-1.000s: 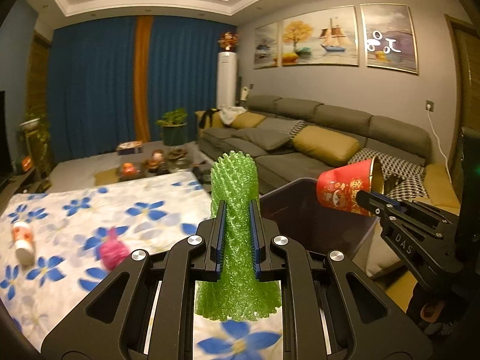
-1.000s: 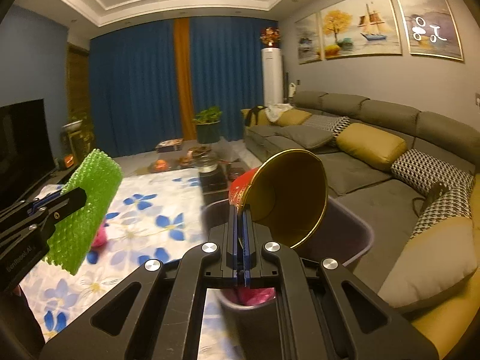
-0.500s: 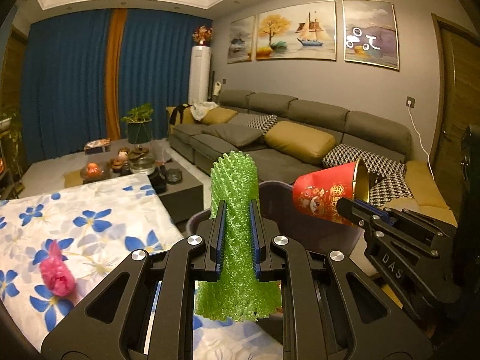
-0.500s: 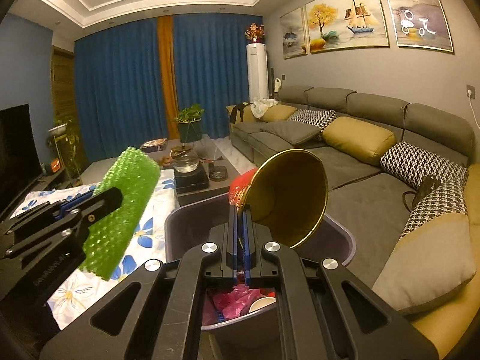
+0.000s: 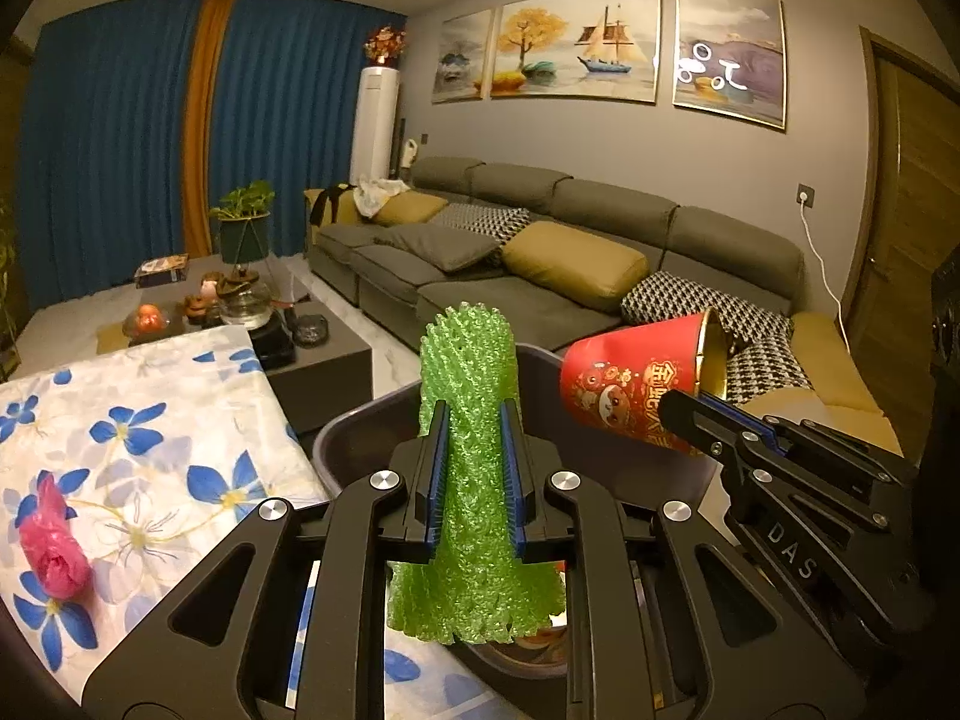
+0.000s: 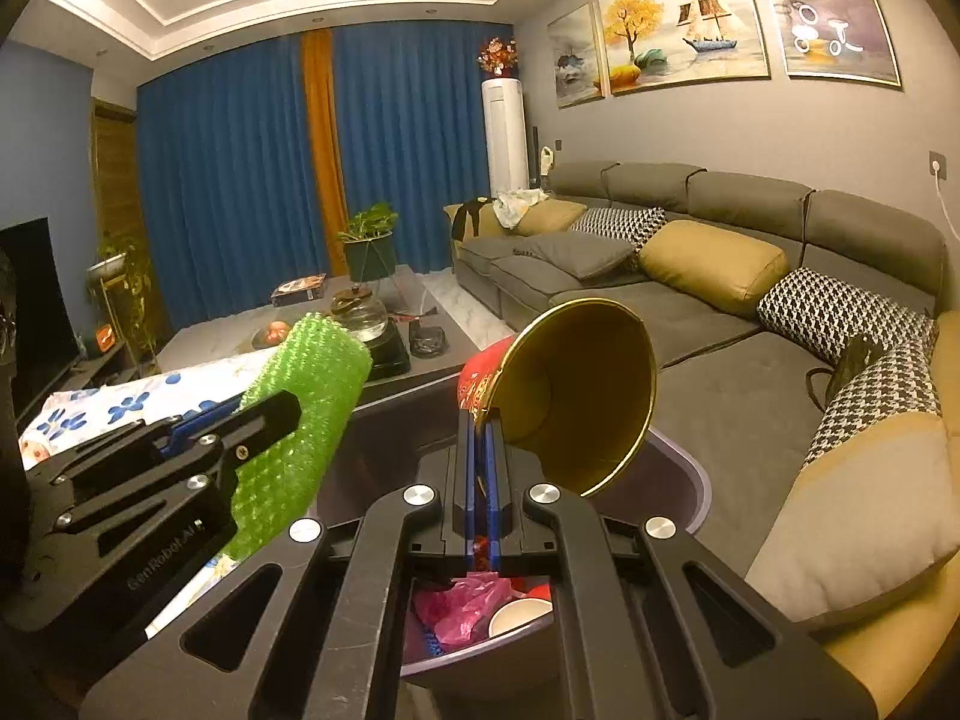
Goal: Collect trash
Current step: 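Open both tools to drop the green net and red cup into the bin, then move both tools back to the remaining trash on the bed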
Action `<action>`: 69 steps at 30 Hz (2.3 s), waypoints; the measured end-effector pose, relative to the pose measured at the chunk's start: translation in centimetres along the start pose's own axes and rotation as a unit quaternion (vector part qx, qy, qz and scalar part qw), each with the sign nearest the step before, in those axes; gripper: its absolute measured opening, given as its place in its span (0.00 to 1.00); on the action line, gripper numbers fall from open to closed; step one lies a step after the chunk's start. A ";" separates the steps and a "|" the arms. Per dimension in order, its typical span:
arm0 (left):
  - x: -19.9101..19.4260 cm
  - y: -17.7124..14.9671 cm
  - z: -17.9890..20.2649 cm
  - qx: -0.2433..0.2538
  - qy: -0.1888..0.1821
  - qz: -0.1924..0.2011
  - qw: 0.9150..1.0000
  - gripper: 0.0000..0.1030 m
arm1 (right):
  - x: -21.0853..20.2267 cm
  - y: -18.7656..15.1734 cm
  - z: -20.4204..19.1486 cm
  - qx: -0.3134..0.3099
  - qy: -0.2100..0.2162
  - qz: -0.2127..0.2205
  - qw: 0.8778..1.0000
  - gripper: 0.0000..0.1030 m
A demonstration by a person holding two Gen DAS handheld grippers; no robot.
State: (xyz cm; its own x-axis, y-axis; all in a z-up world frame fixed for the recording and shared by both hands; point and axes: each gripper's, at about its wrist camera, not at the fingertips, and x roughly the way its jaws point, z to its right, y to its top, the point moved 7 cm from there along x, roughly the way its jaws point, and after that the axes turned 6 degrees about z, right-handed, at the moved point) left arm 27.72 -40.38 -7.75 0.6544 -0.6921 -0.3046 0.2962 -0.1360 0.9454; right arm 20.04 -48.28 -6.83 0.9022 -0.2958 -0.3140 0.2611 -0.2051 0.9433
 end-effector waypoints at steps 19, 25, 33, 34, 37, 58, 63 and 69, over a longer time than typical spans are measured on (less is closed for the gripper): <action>0.9 -0.2 -1.7 -0.052 -0.006 -0.001 0.999 0.80 | 0.5 -0.1 0.6 0.021 -0.006 -0.008 1.000 0.16; -1.3 0.0 -3.4 -0.062 0.025 0.015 0.998 0.84 | -0.9 0.2 0.4 0.021 -0.017 0.012 1.000 0.58; -7.4 -0.5 -8.8 -0.075 0.126 0.039 0.988 0.91 | -2.9 0.0 -1.5 0.009 -0.029 0.030 0.999 0.82; -8.4 -0.8 -9.8 -0.073 0.142 0.037 0.986 0.91 | -3.0 0.0 -1.8 0.009 -0.028 0.031 0.999 0.84; -10.7 -1.3 -12.0 -0.066 0.181 0.034 0.981 0.91 | -3.2 0.0 -3.0 0.011 -0.024 0.030 0.999 0.85; -29.5 -5.0 -34.0 -0.121 0.426 0.032 0.896 0.92 | -0.1 -5.3 -26.6 -0.076 0.122 -0.038 0.989 0.86; -29.7 -5.4 -36.3 -0.131 0.434 0.029 0.891 0.92 | 2.9 -6.9 -30.4 -0.087 0.124 -0.063 0.986 0.86; -28.3 -5.6 -38.1 -0.127 0.436 0.023 0.891 0.92 | 6.1 -8.6 -33.3 -0.106 0.126 -0.087 0.983 0.82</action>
State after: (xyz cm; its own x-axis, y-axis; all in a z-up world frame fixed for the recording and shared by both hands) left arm 34.06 7.00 -8.85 0.9285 0.1356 -0.3456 0.3309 0.1200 0.9360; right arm 34.75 -17.30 -13.24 0.8870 -0.0285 -0.4610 0.4604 -0.0253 0.8874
